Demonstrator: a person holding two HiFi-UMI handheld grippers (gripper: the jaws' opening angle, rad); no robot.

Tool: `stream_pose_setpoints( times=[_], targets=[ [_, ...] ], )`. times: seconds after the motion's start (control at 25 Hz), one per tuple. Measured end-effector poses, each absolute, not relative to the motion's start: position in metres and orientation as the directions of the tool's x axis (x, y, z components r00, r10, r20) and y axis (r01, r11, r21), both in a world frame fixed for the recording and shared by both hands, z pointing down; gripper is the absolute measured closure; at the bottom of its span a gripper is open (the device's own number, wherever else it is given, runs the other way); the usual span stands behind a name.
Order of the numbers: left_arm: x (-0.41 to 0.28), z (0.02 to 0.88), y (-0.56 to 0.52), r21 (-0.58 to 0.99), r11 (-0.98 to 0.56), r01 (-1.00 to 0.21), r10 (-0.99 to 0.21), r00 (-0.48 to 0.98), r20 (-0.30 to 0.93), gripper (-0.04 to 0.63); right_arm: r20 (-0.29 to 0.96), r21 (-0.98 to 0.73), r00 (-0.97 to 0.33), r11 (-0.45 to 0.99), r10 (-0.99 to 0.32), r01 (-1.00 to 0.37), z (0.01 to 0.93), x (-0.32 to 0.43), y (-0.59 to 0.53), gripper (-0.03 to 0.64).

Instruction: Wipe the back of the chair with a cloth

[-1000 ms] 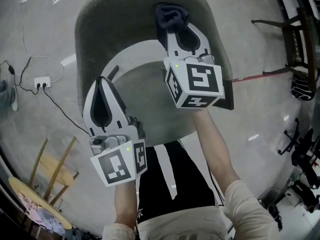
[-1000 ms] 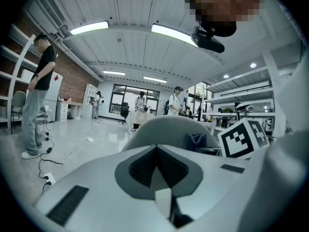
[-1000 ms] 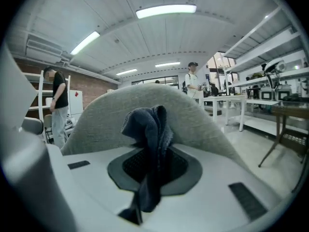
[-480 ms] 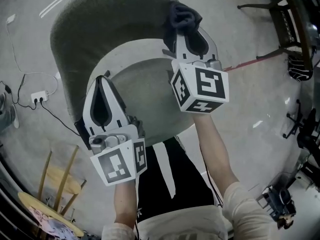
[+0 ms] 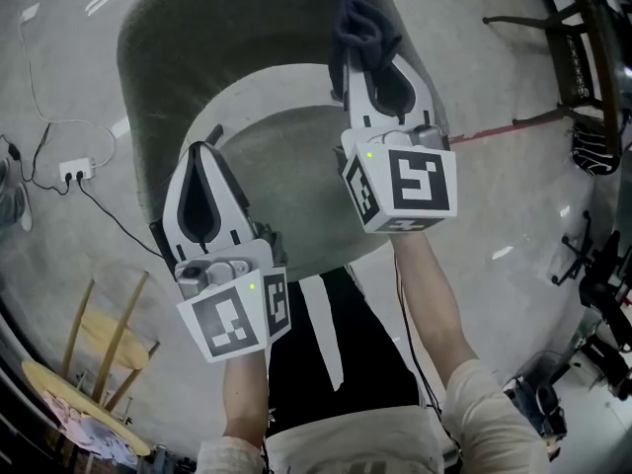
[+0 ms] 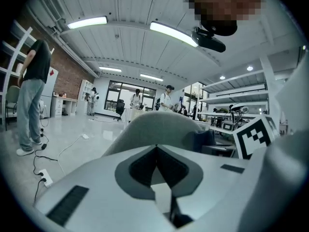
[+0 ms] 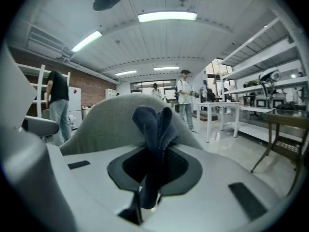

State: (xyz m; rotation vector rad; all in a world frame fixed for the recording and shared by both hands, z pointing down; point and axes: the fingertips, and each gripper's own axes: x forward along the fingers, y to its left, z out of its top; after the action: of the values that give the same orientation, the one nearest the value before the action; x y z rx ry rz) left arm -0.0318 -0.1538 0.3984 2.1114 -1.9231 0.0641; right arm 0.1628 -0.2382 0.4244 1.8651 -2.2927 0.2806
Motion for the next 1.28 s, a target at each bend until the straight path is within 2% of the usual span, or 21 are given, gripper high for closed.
stream_pose_setpoints(
  times=[0.12,0.28,0.52,0.68,0.84,1.04,1.28],
  targets=[
    [-0.049,0.402,-0.143,0.168,-0.017,-0.986,-0.972,0.056,0.228,0.58,0.219,-0.019,-0.392,0.398,-0.894,-0.917,0.424,0.1,-0.231,0.56],
    [-0.077,0.401,-0.129,0.157,0.06,-0.986,-0.979,-0.027,0.203,0.58,0.178,-0.069,-0.64,0.639,-0.748,-0.766,0.426,0.011,-0.209,0.56],
    [-0.126,0.408,-0.097,0.162,0.206,-0.965,-0.967,-0.175,0.186,0.58,0.213,-0.089,-0.869,0.877,-0.446,-0.472,0.457,-0.086,-0.147,0.56],
    [-0.145,0.413,-0.077,0.175,0.285,-0.942,-0.948,-0.25,0.198,0.58,0.298,-0.103,-0.925,0.955,-0.237,-0.278,0.482,-0.113,-0.095,0.56],
    [-0.154,0.414,-0.067,0.166,0.326,-0.931,-0.935,-0.291,0.204,0.58,0.308,-0.127,-0.941,0.974,-0.141,-0.188,0.492,-0.124,-0.073,0.56],
    [-0.16,0.419,-0.06,0.157,0.356,-0.921,-0.924,-0.322,0.206,0.579,0.315,-0.115,-0.945,0.984,-0.09,-0.132,0.499,-0.133,-0.068,0.56],
    [-0.161,0.424,-0.059,0.154,0.369,-0.917,-0.919,-0.334,0.21,0.58,0.294,-0.105,-0.947,0.98,-0.133,-0.17,0.504,-0.147,-0.092,0.56]
  ],
)
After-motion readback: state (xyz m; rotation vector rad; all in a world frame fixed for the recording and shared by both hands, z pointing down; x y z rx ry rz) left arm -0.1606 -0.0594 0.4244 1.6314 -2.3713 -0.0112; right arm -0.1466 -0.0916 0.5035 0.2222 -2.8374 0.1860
